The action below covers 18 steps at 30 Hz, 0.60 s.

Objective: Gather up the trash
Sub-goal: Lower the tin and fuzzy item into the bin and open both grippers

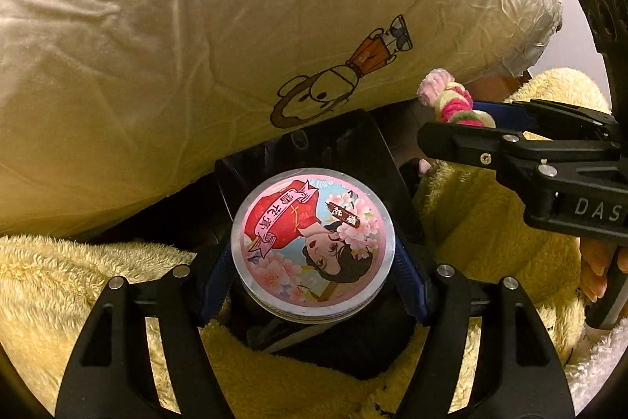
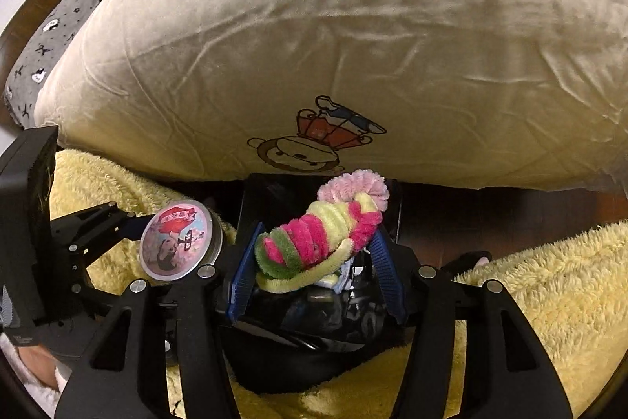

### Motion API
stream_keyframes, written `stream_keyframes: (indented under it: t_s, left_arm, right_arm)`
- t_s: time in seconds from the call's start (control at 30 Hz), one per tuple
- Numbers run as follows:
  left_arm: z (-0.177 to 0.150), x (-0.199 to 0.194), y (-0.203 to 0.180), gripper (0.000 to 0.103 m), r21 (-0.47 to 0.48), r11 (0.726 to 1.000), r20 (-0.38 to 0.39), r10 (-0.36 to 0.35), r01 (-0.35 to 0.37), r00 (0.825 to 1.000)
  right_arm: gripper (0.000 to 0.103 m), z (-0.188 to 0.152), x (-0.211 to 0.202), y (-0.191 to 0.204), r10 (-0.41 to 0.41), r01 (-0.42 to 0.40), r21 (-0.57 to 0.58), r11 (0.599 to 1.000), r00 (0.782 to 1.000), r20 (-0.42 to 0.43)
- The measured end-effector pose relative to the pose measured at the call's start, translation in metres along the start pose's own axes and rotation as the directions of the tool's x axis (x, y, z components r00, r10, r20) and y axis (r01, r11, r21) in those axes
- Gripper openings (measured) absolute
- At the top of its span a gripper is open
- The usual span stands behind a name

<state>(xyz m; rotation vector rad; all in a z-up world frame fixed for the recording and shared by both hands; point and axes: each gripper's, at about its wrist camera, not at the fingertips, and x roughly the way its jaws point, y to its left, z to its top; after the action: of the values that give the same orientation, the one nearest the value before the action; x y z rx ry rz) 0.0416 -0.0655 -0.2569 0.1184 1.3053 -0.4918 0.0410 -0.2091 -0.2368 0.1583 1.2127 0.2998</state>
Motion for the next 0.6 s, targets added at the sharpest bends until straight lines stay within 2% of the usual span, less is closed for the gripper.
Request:
stream_keyframes:
  t_s: [0.1, 0.2, 0.27, 0.6]
  left_arm:
    - [0.002, 0.001, 0.001, 0.068, -0.007, 1.0, -0.011, 0.004, -0.004, 1.0]
    - [0.007, -0.001, 0.0, 0.074, -0.012, 1.0, -0.001, 0.013, -0.013, 1.0]
    - [0.008, -0.003, 0.001, 0.077, -0.011, 1.0, 0.01, 0.016, -0.016, 1.0]
    - [0.013, -0.05, 0.017, 0.083, -0.03, 0.998, 0.128, 0.065, -0.062, 0.99]
  right_arm:
    - [0.059, 0.003, 0.001, 0.0, 0.004, -0.004, -0.003, 1.0, 1.0, 0.0]
    - [0.071, 0.005, -0.005, -0.005, 0.001, -0.002, 0.012, 1.0, 1.0, 0.017]
    - [0.075, 0.007, -0.009, -0.008, -0.001, 0.0, 0.023, 1.0, 1.0, 0.027]
    - [0.084, 0.018, -0.04, -0.019, -0.026, 0.02, 0.055, 0.998, 0.994, 0.108]
